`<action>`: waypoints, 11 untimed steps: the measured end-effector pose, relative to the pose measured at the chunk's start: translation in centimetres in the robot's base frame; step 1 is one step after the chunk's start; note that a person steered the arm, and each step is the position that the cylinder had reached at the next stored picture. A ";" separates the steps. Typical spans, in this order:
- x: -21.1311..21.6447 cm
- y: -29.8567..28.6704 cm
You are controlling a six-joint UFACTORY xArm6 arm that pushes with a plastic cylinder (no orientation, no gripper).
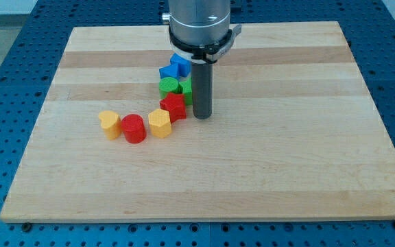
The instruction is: Move the green star to the top of the blue triangle
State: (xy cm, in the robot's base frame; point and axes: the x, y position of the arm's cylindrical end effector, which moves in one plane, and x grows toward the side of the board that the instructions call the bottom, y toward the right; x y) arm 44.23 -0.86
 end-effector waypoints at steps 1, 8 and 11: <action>-0.1 -0.4; -14.9 -0.3; -5.7 2.7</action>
State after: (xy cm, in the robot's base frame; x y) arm 38.53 1.85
